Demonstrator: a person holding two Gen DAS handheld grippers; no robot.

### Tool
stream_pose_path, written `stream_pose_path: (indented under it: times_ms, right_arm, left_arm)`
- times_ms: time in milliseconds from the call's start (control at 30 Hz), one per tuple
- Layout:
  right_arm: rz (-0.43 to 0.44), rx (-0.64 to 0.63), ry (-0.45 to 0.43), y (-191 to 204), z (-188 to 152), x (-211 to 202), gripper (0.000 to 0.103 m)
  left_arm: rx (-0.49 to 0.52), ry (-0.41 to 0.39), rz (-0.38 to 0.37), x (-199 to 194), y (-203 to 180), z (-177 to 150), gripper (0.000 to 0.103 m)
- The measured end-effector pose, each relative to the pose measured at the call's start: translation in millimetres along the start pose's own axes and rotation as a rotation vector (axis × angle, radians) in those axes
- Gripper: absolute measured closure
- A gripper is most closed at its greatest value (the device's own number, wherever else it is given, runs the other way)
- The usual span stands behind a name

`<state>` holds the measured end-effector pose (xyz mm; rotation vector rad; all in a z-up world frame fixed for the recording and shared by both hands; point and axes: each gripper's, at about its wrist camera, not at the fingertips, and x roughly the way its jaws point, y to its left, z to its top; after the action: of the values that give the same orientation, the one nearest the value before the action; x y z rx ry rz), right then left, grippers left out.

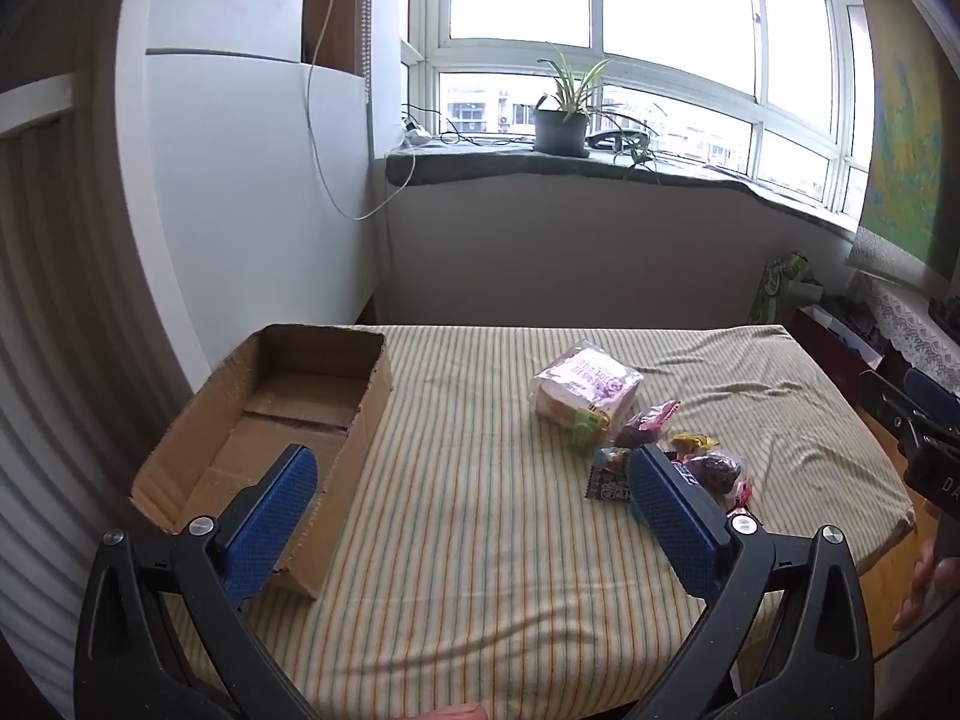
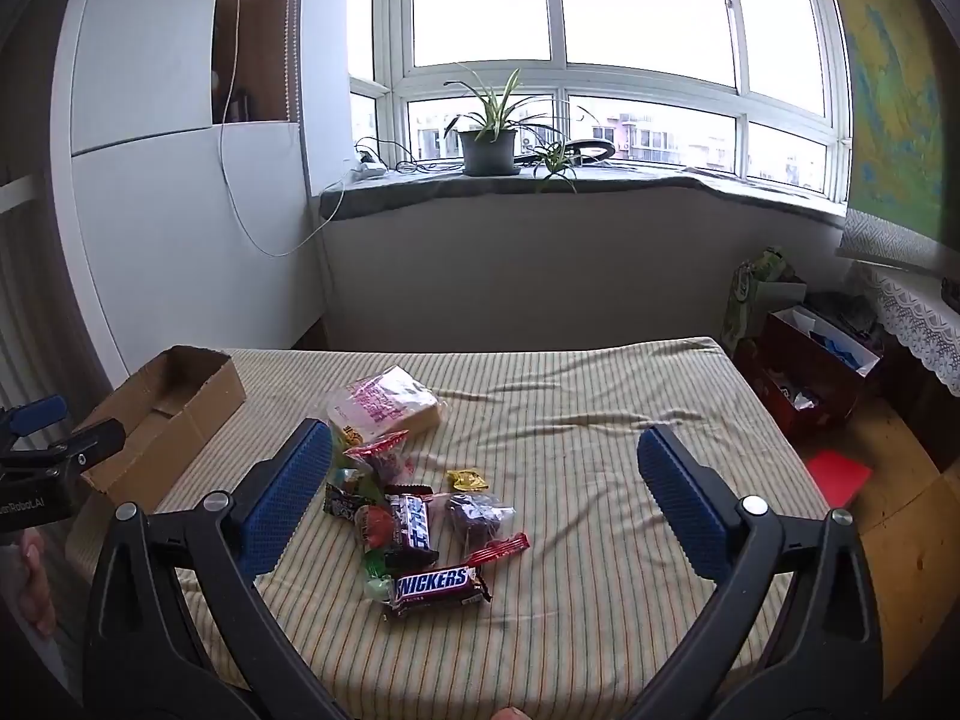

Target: Organize snacks

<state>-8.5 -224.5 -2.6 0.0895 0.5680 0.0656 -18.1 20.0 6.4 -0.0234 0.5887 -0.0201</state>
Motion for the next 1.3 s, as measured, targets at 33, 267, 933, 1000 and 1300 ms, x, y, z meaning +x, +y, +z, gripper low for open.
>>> stream_pose_path:
  times_ms: [33, 267, 933, 1000, 1300]
  right_arm:
    - [-0.001, 0.000, 0.000, 0.0, -0.2, 0.0, 0.000]
    - [-0.009, 0.008, -0.004, -3.8, -0.2, -0.9, 0.000]
    - [-0.010, 0.006, 0.000, -5.7, -0.5, -0.6, 0.000]
    - [-0.010, 0.005, -0.001, -5.9, -0.9, -0.7, 0.000]
    - [-0.011, 0.004, 0.002, -5.4, -0.8, -0.4, 0.000]
  left_arm:
    - [0.001, 0.002, 0.001, 0.1, -0.5, -0.2, 0.000]
    - [0.009, 0.003, 0.001, 0.2, -2.0, -0.8, 0.000]
    - [0.014, -0.001, 0.003, -1.6, -5.5, -3.5, 0.000]
    - [0.013, -0.001, 0.003, -1.6, -5.5, -3.7, 0.000]
    - [0.013, 0.000, 0.005, -2.5, -5.9, -3.9, 0.000]
